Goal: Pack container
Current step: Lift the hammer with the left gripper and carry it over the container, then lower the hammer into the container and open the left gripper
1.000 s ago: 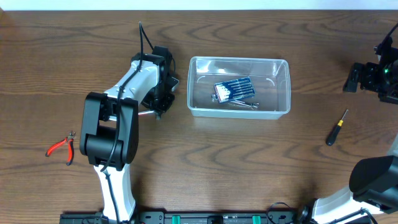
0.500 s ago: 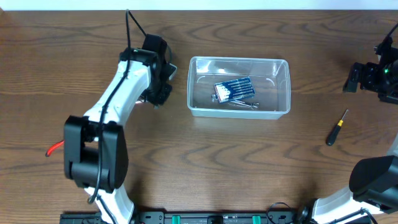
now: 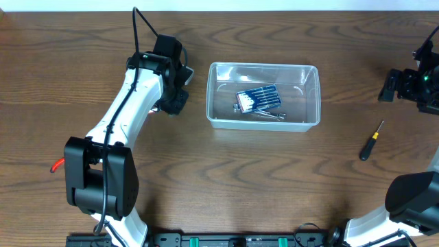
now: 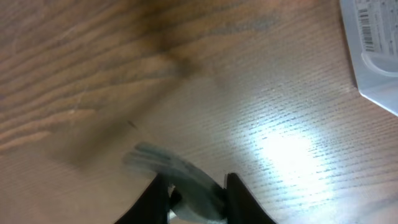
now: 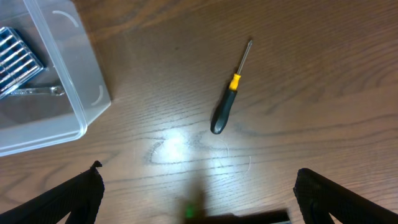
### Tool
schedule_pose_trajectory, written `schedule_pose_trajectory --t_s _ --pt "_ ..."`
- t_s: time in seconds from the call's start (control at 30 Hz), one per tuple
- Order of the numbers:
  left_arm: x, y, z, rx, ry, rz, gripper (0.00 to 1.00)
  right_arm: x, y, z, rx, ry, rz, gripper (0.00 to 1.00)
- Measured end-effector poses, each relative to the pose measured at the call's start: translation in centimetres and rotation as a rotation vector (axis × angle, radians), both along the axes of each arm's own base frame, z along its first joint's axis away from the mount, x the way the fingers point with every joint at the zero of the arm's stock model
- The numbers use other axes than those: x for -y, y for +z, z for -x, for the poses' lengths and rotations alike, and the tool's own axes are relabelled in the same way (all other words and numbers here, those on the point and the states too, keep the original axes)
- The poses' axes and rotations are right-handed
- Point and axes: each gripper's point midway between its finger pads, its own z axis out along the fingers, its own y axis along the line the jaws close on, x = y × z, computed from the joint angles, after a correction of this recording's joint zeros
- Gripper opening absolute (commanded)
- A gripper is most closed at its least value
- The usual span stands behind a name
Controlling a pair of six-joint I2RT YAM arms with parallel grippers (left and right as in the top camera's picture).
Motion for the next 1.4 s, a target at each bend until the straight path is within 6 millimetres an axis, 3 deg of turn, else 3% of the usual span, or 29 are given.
schedule_pose_trajectory --t_s 0.13,0.37,0.67,1.17,1.4 --pt "0.7 0.7 0.0 0.002 -0.009 0.002 0.06 0.0 0.0 0.0 0.0 0.0 0.0 0.99" --pt "3.2 4.1 -1.8 0.094 -0.034 0.032 0.06 0.0 0.0 0.0 -0.001 0.0 0.0 0.99" --pt "4.3 5.1 -1.7 0.106 -0.041 0.04 0.06 0.0 0.0 0.0 -0.001 0.0 0.0 0.99" --pt "10.3 7.7 -1.4 0.183 -0.179 0.078 0.06 0.0 0.0 0.1 -0.003 0.0 -0.001 0.99" --pt "14.5 8.6 -0.4 0.224 -0.277 0.106 0.06 -0.1 0.0 0.2 -0.008 0.0 -0.003 0.99"
